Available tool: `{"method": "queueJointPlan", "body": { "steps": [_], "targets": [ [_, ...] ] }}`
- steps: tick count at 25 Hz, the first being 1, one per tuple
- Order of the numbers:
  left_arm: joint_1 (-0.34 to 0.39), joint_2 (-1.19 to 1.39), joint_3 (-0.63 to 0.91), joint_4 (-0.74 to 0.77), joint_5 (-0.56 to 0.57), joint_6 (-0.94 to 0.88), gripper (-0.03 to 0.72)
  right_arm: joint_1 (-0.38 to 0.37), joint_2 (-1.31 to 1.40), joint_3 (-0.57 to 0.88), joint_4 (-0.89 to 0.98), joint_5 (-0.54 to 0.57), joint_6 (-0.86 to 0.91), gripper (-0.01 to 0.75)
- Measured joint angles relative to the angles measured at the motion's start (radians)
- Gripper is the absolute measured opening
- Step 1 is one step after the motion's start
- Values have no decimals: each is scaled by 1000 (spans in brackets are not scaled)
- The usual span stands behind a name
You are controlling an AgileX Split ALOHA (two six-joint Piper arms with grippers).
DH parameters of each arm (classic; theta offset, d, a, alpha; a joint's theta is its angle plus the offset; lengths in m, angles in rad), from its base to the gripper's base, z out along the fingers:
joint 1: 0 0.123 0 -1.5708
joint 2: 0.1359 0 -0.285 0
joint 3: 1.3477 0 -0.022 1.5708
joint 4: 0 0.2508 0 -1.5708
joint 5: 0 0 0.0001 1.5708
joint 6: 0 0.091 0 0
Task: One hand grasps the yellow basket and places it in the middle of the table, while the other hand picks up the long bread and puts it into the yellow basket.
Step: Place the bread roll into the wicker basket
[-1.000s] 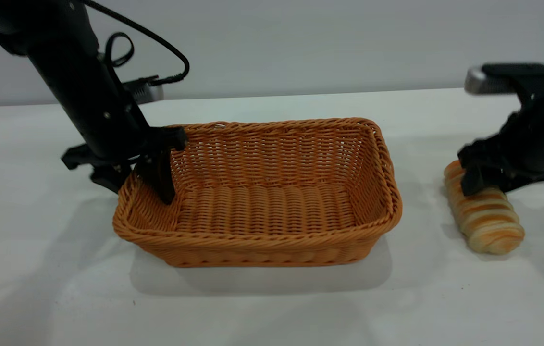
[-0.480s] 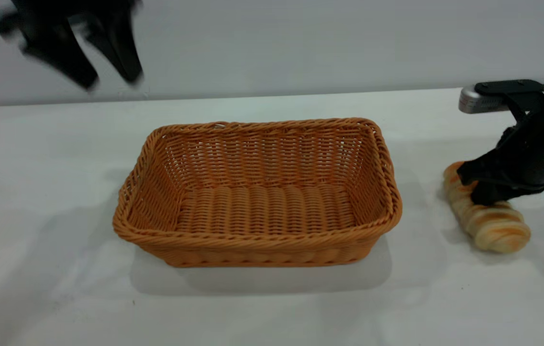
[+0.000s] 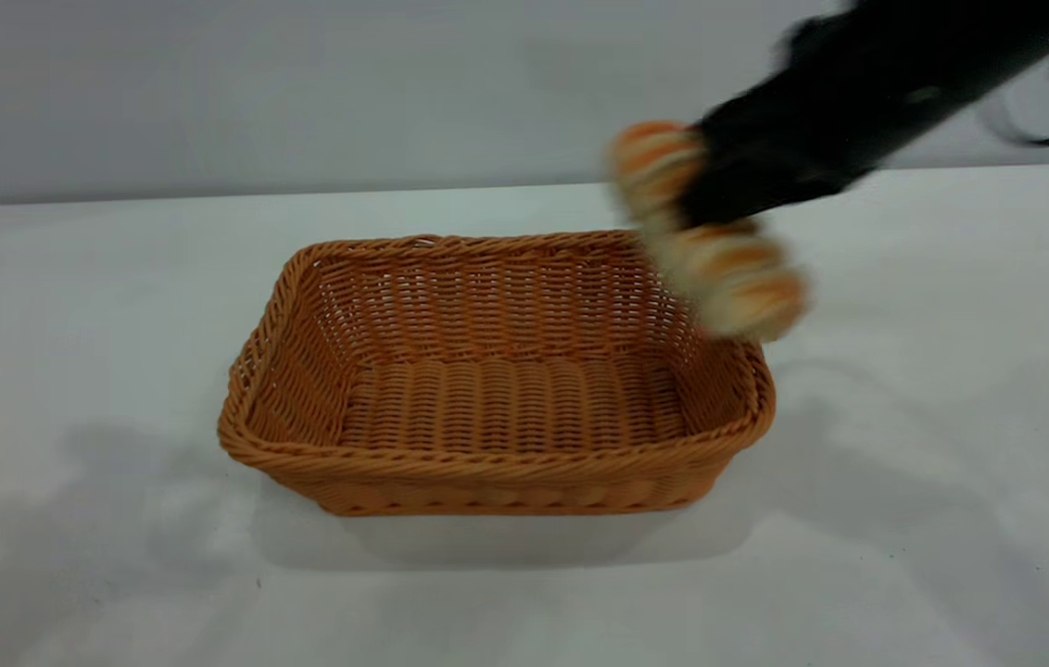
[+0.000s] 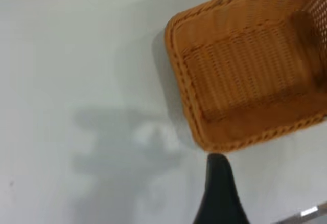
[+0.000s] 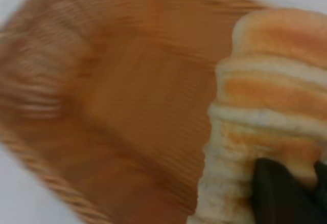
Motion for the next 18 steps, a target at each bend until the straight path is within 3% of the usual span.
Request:
{"method": "queueJointPlan", "body": {
  "steps": [3, 6, 10, 14, 16, 18],
  "targets": [
    [0, -57, 1, 18, 66, -3, 571, 94, 92, -78, 71, -62, -68, 64],
    [0, -99, 17, 46, 81, -3, 571, 140, 199, -154, 109, -115, -93, 118],
    [0, -142, 57, 88, 81, -3, 571, 140, 260, -200, 128, -92, -97, 339],
    [0, -208, 132, 116, 81, -4, 571, 130, 211, -202, 47, 22, -69, 591],
    [0, -262, 187, 123, 81, -4, 571, 115, 129, -202, -64, 140, 37, 649],
    [0, -332, 262, 125, 81, -4, 571, 97, 25, -202, -219, 269, 192, 658]
  ]
}}
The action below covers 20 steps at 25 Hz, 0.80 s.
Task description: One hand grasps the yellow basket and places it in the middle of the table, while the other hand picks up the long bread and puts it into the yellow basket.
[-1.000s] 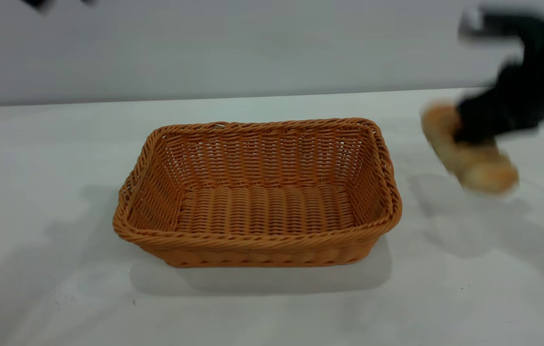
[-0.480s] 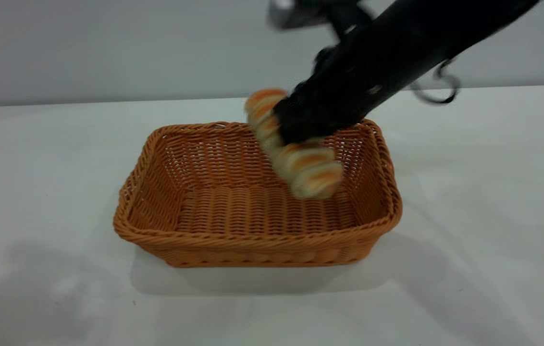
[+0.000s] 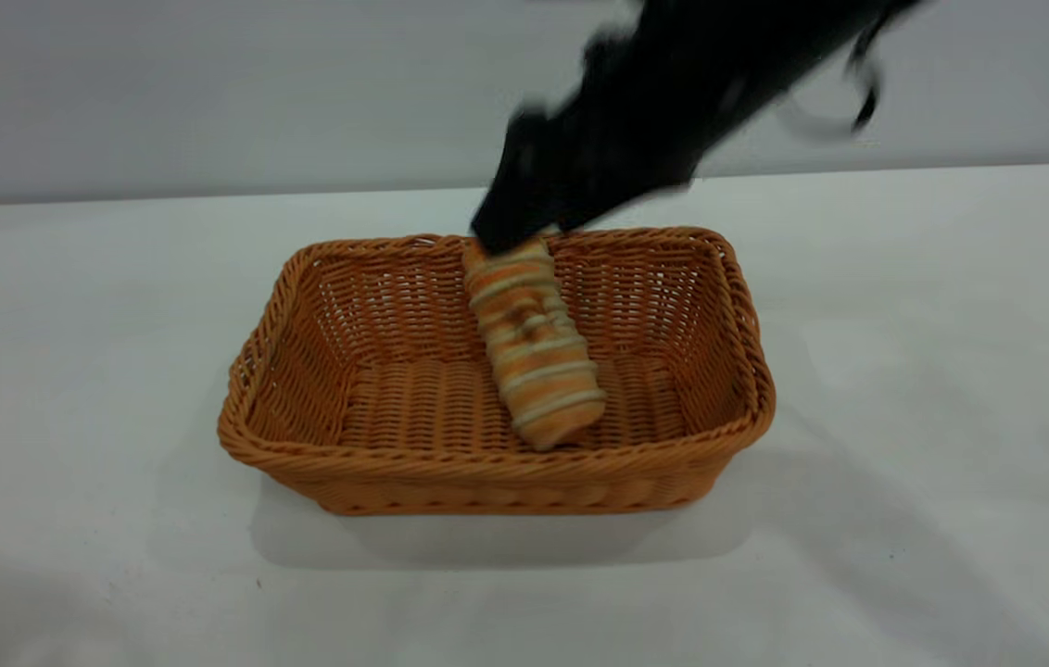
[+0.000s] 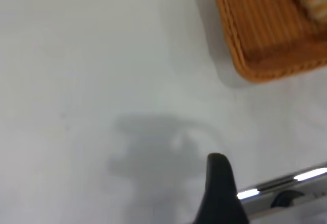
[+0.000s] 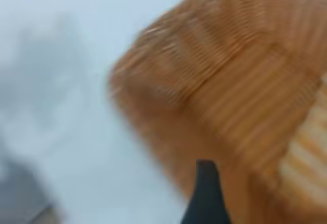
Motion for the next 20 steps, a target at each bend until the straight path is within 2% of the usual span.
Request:
{"method": "queueJointPlan", "body": {
  "steps": [3, 6, 7, 13, 20],
  "targets": [
    [0, -142, 123, 1, 0, -3, 571, -16, -175, -3, -283, 203, 254, 629],
    [0, -280, 251, 1, 0, -22, 571, -17, -328, -3, -480, 399, 435, 581],
    [0, -326, 293, 1, 0, -23, 571, -17, -368, 10, -519, 430, 473, 570],
    [0, -562, 500, 1, -5, -27, 571, -17, -660, 207, -669, 491, 639, 554],
    [0, -723, 678, 1, -34, -28, 571, -17, -966, 561, -825, 514, 786, 552]
  ]
}}
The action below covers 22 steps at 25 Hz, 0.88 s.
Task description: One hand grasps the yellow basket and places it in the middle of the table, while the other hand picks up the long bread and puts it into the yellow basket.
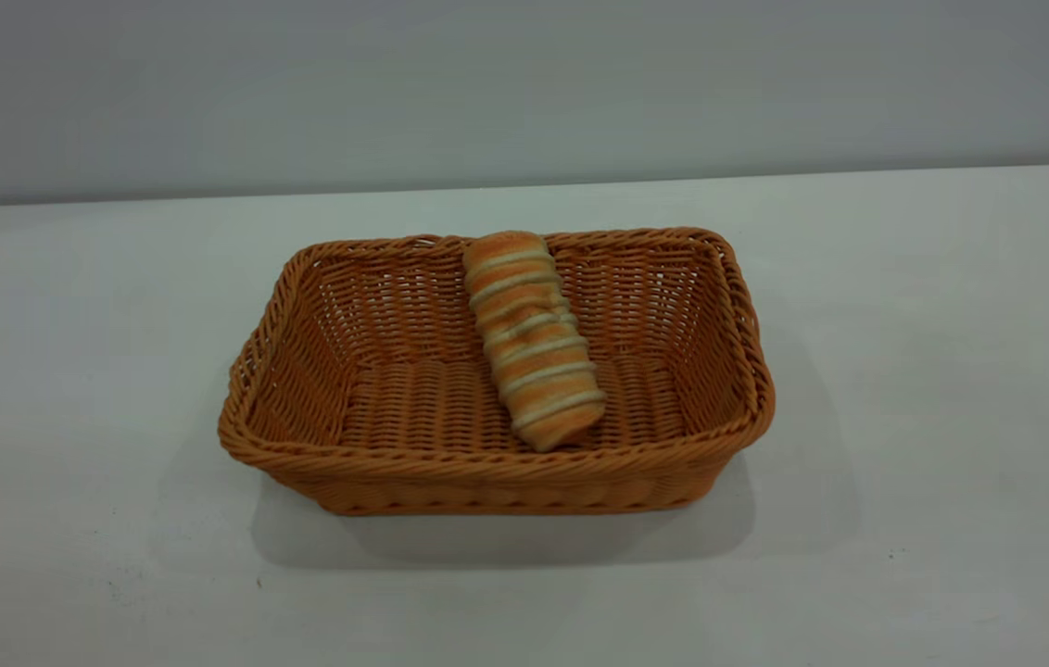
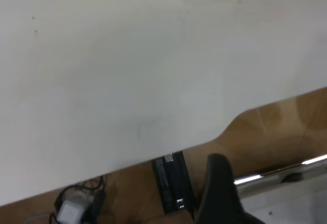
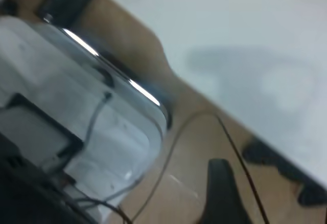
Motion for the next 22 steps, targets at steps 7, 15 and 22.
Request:
{"method": "queueJointPlan", "body": {
  "steps": [7, 15, 22],
  "targets": [
    [0, -26, 17, 0, -7, 0, 571, 0, -285, 213, -31, -6, 85, 552],
    [0, -26, 17, 0, -10, 0, 571, 0, -525, 228, -31, -18, 89, 552],
    [0, -51, 17, 0, -10, 0, 571, -7, -602, 229, -30, -18, 89, 552]
  ]
}}
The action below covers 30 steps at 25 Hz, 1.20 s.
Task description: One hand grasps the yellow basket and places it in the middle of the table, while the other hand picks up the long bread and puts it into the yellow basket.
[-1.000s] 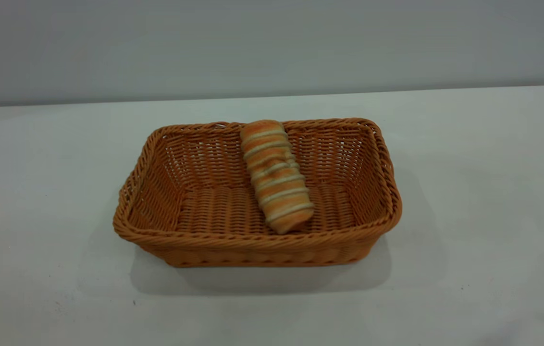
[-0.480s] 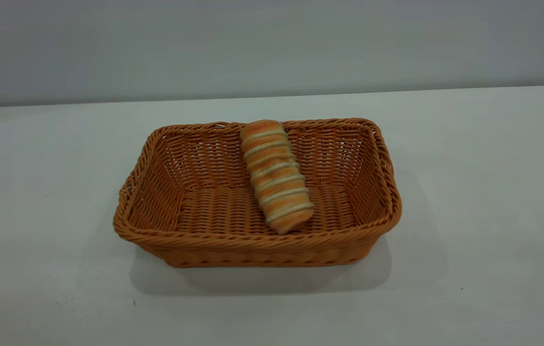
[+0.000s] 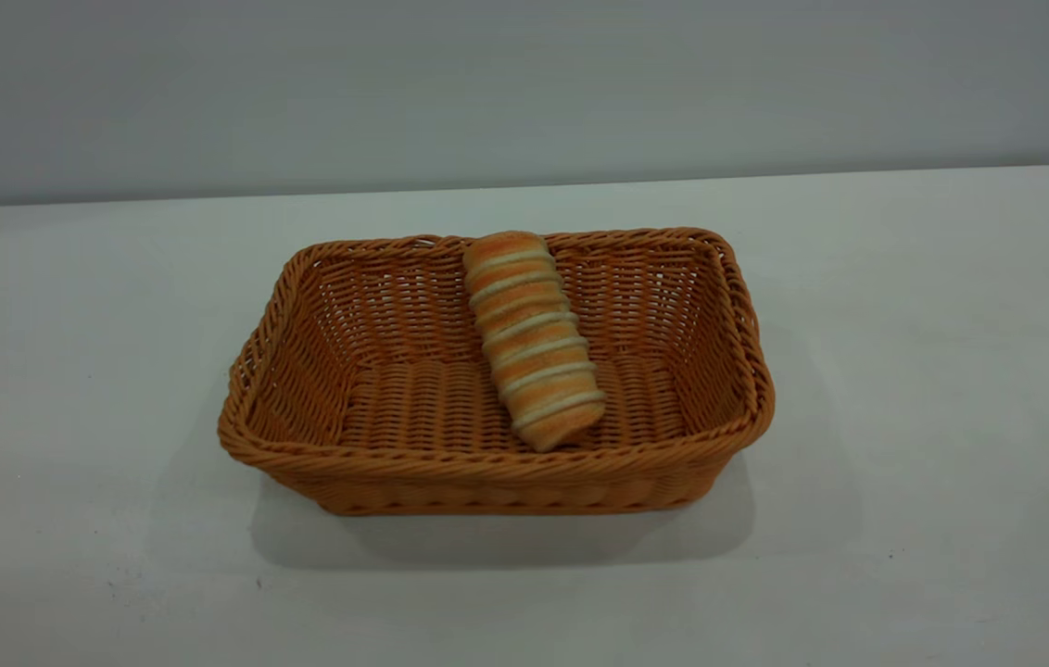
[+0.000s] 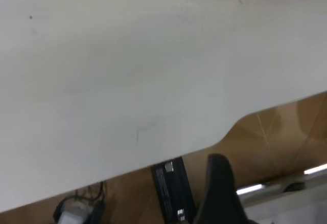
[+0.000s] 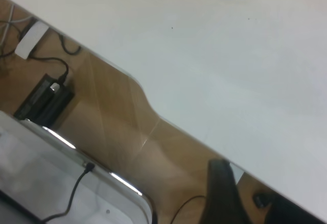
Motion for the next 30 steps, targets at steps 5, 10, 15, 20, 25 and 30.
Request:
{"method": "queueJointPlan", "body": {
  "steps": [5, 10, 15, 20, 25, 30],
  "targets": [
    [135, -96, 0, -1, 0, 0, 571, -185, -115, 0, 13, 2, 0, 552],
    [225, -218, 0, -1, 1, 0, 571, -409, -315, 0, 12, 9, 0, 552],
    [230, -296, 0, -1, 8, 0, 571, -438, -357, 0, 15, 18, 0, 552],
    [230, -310, 0, -1, 9, 0, 571, -438, -357, 0, 18, 18, 0, 551],
    [230, -313, 0, -1, 9, 0, 567, -438, -357, 0, 19, 18, 0, 534],
    [230, -313, 0, -1, 9, 0, 567, -438, -357, 0, 19, 18, 0, 514]
  ]
}}
